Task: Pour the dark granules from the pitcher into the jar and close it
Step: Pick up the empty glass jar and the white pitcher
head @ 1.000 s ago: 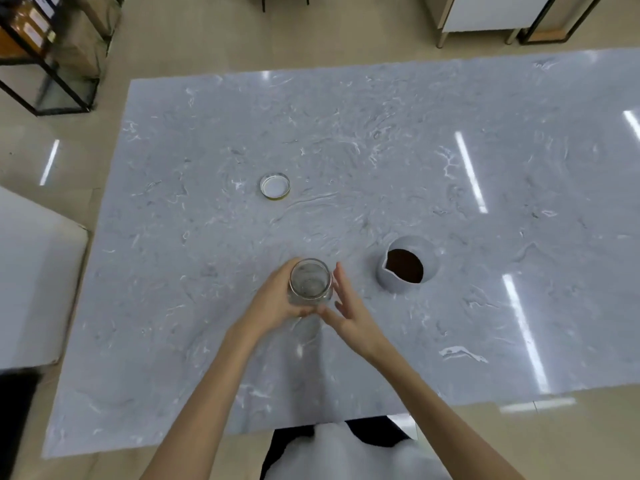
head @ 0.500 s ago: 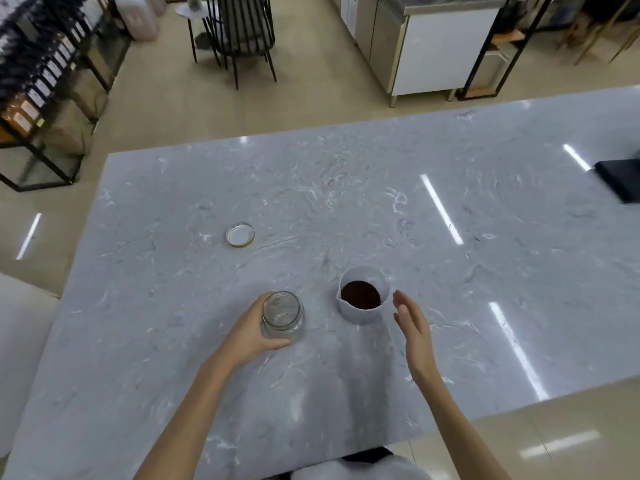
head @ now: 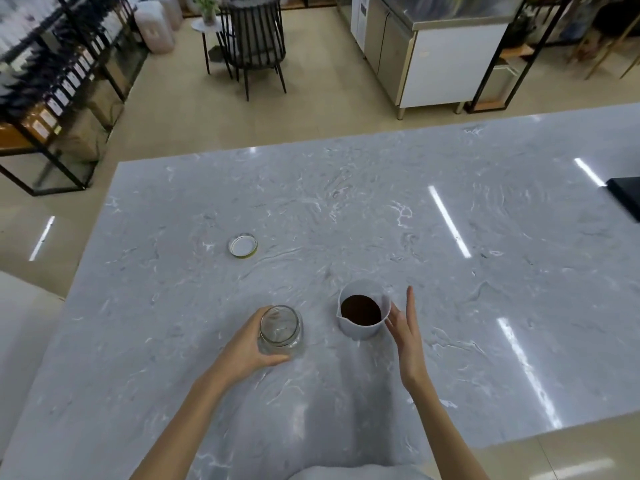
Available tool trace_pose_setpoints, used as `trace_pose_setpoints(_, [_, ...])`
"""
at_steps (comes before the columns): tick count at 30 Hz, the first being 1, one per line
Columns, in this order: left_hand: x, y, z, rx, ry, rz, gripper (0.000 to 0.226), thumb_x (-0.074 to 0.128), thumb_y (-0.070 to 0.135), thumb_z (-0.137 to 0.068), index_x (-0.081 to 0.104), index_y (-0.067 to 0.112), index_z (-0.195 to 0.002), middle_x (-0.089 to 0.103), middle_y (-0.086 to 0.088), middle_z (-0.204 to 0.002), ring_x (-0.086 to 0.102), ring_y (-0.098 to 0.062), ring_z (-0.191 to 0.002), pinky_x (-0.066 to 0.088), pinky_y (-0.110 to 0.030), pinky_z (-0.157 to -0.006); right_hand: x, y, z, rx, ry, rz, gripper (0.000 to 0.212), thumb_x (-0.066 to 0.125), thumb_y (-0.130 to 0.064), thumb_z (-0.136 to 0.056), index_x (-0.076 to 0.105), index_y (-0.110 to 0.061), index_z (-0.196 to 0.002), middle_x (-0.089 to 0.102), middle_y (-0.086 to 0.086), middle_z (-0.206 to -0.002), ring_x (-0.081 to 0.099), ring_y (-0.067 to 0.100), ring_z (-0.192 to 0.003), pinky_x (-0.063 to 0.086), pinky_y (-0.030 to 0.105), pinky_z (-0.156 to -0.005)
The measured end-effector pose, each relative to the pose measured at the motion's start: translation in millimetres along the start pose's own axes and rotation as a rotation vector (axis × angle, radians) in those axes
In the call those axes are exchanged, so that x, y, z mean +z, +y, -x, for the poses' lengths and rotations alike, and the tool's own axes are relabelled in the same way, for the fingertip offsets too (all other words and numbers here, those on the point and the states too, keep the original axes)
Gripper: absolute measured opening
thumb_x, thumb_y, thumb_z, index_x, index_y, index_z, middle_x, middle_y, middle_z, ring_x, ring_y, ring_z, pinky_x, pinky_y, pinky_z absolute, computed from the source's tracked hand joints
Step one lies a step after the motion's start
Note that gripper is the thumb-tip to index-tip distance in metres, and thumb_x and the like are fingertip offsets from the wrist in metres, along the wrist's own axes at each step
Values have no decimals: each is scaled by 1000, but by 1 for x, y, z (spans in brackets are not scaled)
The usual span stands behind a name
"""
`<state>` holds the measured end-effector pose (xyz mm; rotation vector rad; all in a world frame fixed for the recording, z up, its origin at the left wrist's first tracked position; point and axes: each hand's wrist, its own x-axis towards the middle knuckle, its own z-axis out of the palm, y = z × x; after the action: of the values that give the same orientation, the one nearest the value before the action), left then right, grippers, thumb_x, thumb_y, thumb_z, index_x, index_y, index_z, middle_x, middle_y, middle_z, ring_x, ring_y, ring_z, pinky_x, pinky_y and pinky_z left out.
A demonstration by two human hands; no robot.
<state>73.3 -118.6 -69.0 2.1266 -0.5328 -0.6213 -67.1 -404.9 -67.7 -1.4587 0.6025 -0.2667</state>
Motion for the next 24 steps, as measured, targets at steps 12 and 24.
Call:
trace_pose_setpoints(12, [1,-2,0,2,-11,-11,91,89,51,-61,41,40,-138,52,24,-136,50,4,-127,40,-28,-109,19,2,-37,-52,-19,-41,63,36,-75,-90,18,-60,-148,28,-23,-160,34,1,-144,29,27,-115])
trace_pose_setpoints(24, [3,2,4,-26,19,-20,91,90,45,-64,41,37,-140,53,24,-136,49,5,-127,39,-24,-107,20,1,-15,-68,-156,93,89,49,-74,-86,-5,-53,-152,28,-31,-156,28,-5,-144,28,20,-109])
